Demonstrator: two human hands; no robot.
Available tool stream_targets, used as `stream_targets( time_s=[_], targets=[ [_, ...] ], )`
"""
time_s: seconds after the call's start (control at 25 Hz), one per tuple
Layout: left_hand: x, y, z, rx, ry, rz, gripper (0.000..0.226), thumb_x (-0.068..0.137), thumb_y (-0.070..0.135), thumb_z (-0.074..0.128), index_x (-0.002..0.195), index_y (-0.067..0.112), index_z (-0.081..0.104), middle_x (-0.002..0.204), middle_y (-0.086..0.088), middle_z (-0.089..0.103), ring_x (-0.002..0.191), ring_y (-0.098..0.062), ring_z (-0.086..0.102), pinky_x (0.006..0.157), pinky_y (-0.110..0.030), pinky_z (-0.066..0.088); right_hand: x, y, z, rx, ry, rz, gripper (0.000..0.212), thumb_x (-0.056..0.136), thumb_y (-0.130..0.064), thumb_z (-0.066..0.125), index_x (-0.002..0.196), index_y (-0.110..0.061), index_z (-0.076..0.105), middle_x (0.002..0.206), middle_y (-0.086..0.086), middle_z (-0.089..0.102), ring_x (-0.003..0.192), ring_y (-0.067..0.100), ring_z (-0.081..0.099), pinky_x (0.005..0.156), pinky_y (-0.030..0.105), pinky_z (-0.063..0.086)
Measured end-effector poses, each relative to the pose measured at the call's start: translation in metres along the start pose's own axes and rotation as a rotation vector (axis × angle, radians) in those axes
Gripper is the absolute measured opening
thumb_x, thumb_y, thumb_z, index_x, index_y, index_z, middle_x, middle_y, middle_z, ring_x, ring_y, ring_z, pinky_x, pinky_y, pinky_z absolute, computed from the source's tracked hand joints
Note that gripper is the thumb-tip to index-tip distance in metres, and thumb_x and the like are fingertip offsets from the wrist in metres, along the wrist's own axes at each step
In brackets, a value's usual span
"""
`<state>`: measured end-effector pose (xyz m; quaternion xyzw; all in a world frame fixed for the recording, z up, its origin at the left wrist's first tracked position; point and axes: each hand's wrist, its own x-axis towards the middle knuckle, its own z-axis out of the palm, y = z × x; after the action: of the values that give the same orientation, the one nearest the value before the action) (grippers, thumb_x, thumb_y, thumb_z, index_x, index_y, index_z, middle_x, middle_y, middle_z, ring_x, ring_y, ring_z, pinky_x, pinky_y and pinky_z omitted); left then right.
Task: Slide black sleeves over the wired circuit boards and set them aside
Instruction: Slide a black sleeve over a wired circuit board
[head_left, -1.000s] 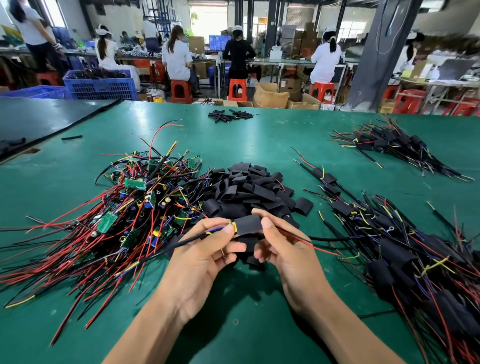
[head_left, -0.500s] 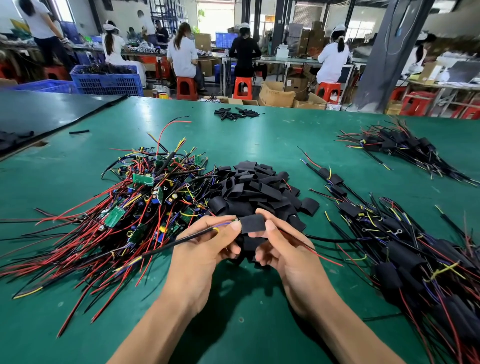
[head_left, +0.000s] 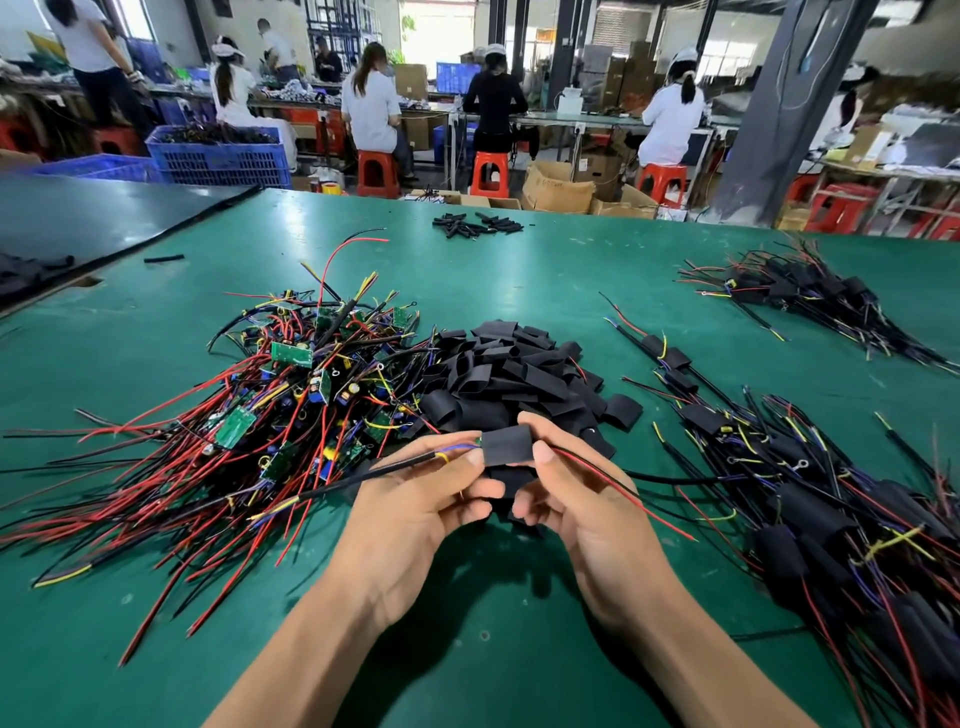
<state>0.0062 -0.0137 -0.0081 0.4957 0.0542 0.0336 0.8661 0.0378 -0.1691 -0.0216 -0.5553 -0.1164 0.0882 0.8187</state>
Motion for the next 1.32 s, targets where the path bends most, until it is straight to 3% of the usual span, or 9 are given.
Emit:
stream_targets(
  time_s=[0.16, 0.36, 0.48, 0.64, 0.8, 1.04, 1.24, 1.32],
  targets=[
    [-0.0009, 0.0013, 0.0000, 0.025, -0.013, -0.008, 0.016, 0.073, 0.012, 0.074, 0.089, 0.016, 0.077, 0.079, -0.012, 0.068, 0.066, -0.020, 0.068, 0.059, -0.025, 0.054, 0.0003, 0.0012, -0.0007, 0.003, -0.009, 0.038, 0.047, 0.075, -0.045, 0.076, 0.118, -0.027, 0.073, 0.083, 0.005, 0.071, 0.064, 0.016, 0.060, 0.061, 0.021, 0.049],
    [-0.0017, 0.0026, -0.0014, 0.125, -0.031, 0.030, 0.032, 0.069, 0.014, 0.076, 0.101, 0.012, 0.077, 0.083, -0.011, 0.071, 0.063, -0.022, 0.066, 0.060, -0.028, 0.054, 0.0004, -0.0005, -0.0029, 0.025, -0.011, 0.120, 0.040, 0.079, -0.039, 0.071, 0.114, -0.021, 0.075, 0.087, 0.010, 0.071, 0.063, 0.016, 0.059, 0.058, 0.023, 0.048],
    [-0.0019, 0.0040, -0.0008, 0.181, -0.017, 0.073, 0.026, 0.067, 0.015, 0.078, 0.092, 0.009, 0.078, 0.079, -0.016, 0.071, 0.061, -0.023, 0.065, 0.060, -0.028, 0.054, 0.0008, -0.0017, -0.0035, 0.002, -0.008, 0.145, 0.035, 0.079, -0.036, 0.066, 0.110, -0.024, 0.077, 0.095, 0.013, 0.074, 0.062, 0.017, 0.057, 0.057, 0.024, 0.046],
    [-0.0022, 0.0051, -0.0022, 0.108, -0.027, -0.018, 0.016, 0.068, 0.010, 0.077, 0.084, 0.010, 0.073, 0.082, -0.019, 0.068, 0.062, -0.024, 0.065, 0.059, -0.030, 0.054, -0.0010, 0.0003, -0.0019, -0.041, -0.030, 0.107, 0.036, 0.082, -0.040, 0.064, 0.113, -0.026, 0.075, 0.096, 0.010, 0.073, 0.062, 0.016, 0.056, 0.059, 0.026, 0.046],
    [-0.0024, 0.0039, -0.0004, 0.086, -0.033, -0.012, 0.020, 0.068, 0.009, 0.077, 0.086, 0.007, 0.067, 0.083, -0.022, 0.065, 0.060, -0.025, 0.064, 0.059, -0.029, 0.054, -0.0007, 0.0010, -0.0028, -0.044, -0.042, 0.115, 0.043, 0.084, -0.040, 0.062, 0.116, -0.013, 0.072, 0.097, 0.014, 0.072, 0.062, 0.018, 0.057, 0.058, 0.026, 0.048],
    [-0.0053, 0.0047, -0.0021, 0.192, -0.099, -0.024, 0.035, 0.075, 0.008, 0.073, 0.109, 0.006, 0.075, 0.094, -0.022, 0.073, 0.070, -0.029, 0.071, 0.066, -0.031, 0.058, -0.0002, -0.0026, -0.0021, 0.036, -0.062, 0.166, 0.029, 0.086, -0.033, 0.059, 0.102, -0.021, 0.079, 0.078, 0.006, 0.069, 0.059, 0.014, 0.053, 0.057, 0.022, 0.045],
    [-0.0067, 0.0044, 0.0034, 0.207, -0.032, 0.081, 0.026, 0.064, 0.012, 0.077, 0.090, 0.007, 0.080, 0.081, -0.022, 0.072, 0.063, -0.025, 0.069, 0.064, -0.029, 0.056, 0.0000, -0.0043, -0.0025, 0.057, -0.090, 0.168, 0.030, 0.086, -0.028, 0.058, 0.108, -0.020, 0.078, 0.084, 0.008, 0.070, 0.059, 0.013, 0.054, 0.054, 0.023, 0.043],
    [-0.0058, 0.0035, 0.0055, 0.217, -0.013, 0.120, 0.016, 0.069, 0.004, 0.076, 0.082, 0.012, 0.080, 0.075, -0.017, 0.072, 0.059, -0.023, 0.067, 0.061, -0.027, 0.055, 0.0001, -0.0043, -0.0013, 0.064, -0.077, 0.164, 0.030, 0.085, -0.028, 0.060, 0.108, -0.019, 0.077, 0.086, 0.011, 0.069, 0.058, 0.014, 0.054, 0.054, 0.023, 0.043]
  ],
)
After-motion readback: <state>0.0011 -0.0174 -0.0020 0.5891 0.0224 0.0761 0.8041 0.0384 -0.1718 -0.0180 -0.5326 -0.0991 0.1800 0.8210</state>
